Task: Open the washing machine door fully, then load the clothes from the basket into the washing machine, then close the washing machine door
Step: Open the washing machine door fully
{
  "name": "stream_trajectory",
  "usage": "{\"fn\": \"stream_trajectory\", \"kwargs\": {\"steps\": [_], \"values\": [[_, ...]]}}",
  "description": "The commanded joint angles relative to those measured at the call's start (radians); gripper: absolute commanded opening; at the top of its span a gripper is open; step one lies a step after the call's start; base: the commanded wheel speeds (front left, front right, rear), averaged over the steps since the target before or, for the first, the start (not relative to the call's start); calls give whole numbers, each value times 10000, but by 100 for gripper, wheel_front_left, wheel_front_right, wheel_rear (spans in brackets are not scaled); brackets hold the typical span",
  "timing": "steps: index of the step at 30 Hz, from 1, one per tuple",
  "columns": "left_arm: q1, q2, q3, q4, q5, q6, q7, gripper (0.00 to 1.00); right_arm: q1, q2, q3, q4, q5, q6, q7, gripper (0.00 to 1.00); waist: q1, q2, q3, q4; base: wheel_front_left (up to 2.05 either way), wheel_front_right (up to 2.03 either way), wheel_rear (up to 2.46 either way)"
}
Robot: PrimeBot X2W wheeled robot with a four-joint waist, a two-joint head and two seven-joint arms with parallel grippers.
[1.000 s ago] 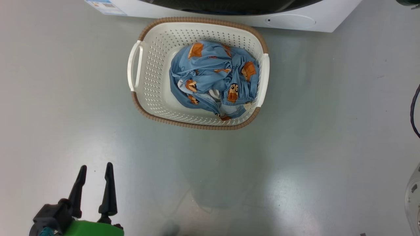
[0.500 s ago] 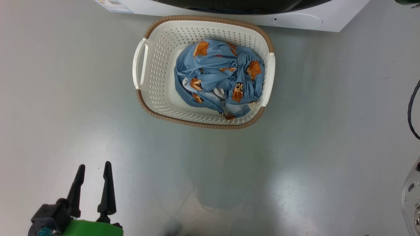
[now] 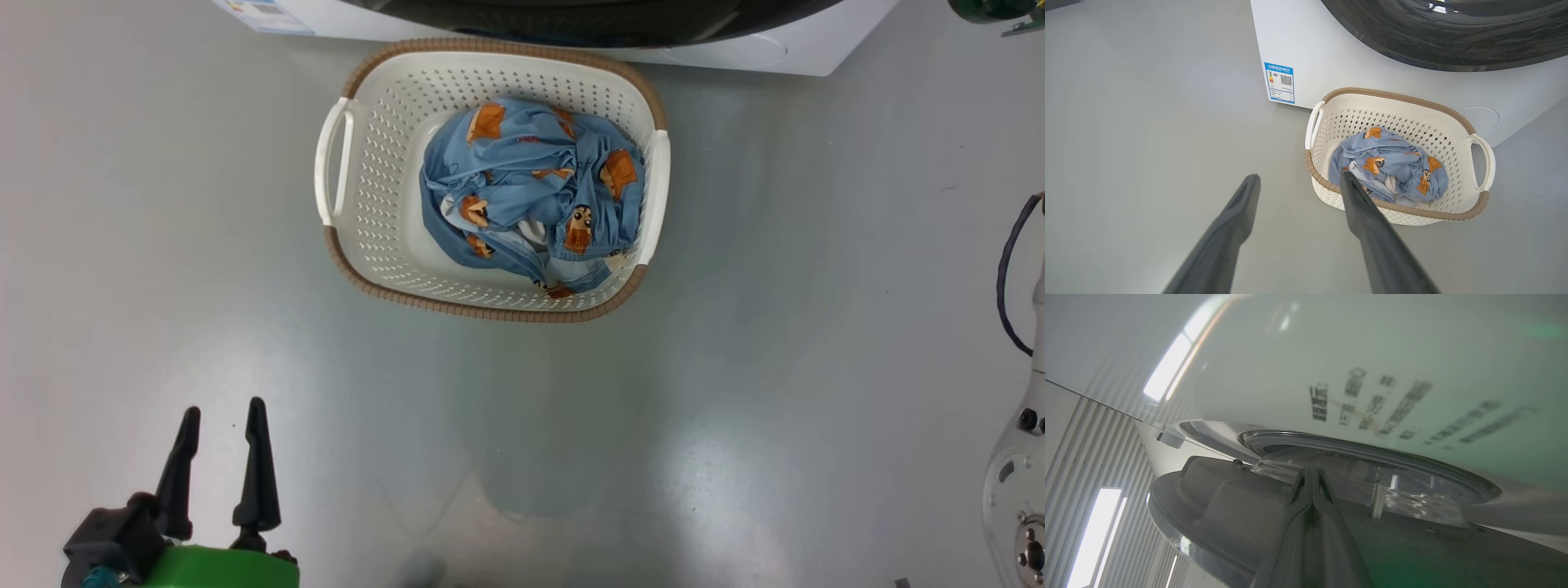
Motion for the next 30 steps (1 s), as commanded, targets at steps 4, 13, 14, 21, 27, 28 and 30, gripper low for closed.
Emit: {"fn": "stream_trajectory", "kwargs": {"steps": [4,13,14,21,27,28,30], "values": [[-12,199,311,-163,-202,52,-122,100,364,562,356,-436,30,-11,463,0,-1,0,-120,-179,0,0,0],[-118,198,602,-119,-456,27,-122,100,1221,972,1050,-801,-57,-11,1125,0,-1,0,-444,-621,0,0,0],[-138,198,622,-88,-464,14,-122,100,1362,1016,1136,-843,-46,-11,1189,0,-1,0,-510,-670,0,0,0],[-220,198,724,66,-756,-52,-122,100,2374,1234,1812,-1103,48,-11,1452,0,-1,0,-1064,-948,0,0,0],[-215,198,793,283,-837,-124,-122,100,3390,1315,2774,-1076,212,-11,1333,0,-1,0,-1827,-1146,0,0,0],[-194,198,800,318,-844,-134,-122,100,3553,1318,3025,-1086,340,-11,1293,0,-1,0,-1975,-1163,0,0,0],[-133,198,836,393,-879,-151,-122,100,3898,1321,3570,-1085,729,-11,1136,0,-1,0,-2286,-1195,0,0,0]]}}
